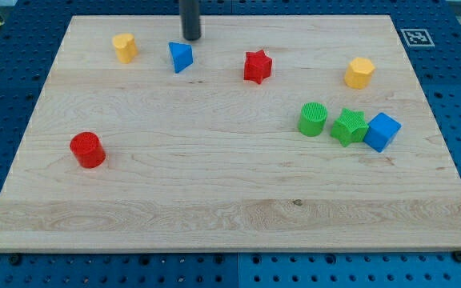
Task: Slide the blue triangle downwards vertically to red star
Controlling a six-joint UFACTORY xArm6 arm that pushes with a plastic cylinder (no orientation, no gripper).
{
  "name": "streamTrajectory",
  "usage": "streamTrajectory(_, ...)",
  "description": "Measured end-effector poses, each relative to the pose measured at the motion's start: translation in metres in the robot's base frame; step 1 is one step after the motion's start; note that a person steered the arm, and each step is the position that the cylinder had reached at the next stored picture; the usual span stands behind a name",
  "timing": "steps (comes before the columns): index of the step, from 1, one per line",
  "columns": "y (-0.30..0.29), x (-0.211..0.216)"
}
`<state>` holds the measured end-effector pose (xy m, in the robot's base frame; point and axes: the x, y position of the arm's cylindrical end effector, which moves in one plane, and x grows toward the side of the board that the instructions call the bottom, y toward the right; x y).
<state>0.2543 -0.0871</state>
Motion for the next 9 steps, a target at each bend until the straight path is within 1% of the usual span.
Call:
streamTrajectory(1,0.006,0.052)
streamTrajectory(2,0.045,0.119)
streamTrajectory(3,0.07,0.147)
streamTrajectory(4,0.064,0.104)
streamTrajectory(5,0.024,0.067)
streamTrajectory(6,-0.034,0.06)
streamTrajectory(7,-0.04,0.085)
streamTrajectory(8,0.034,0.126)
streamTrajectory(9,0.089,0.156)
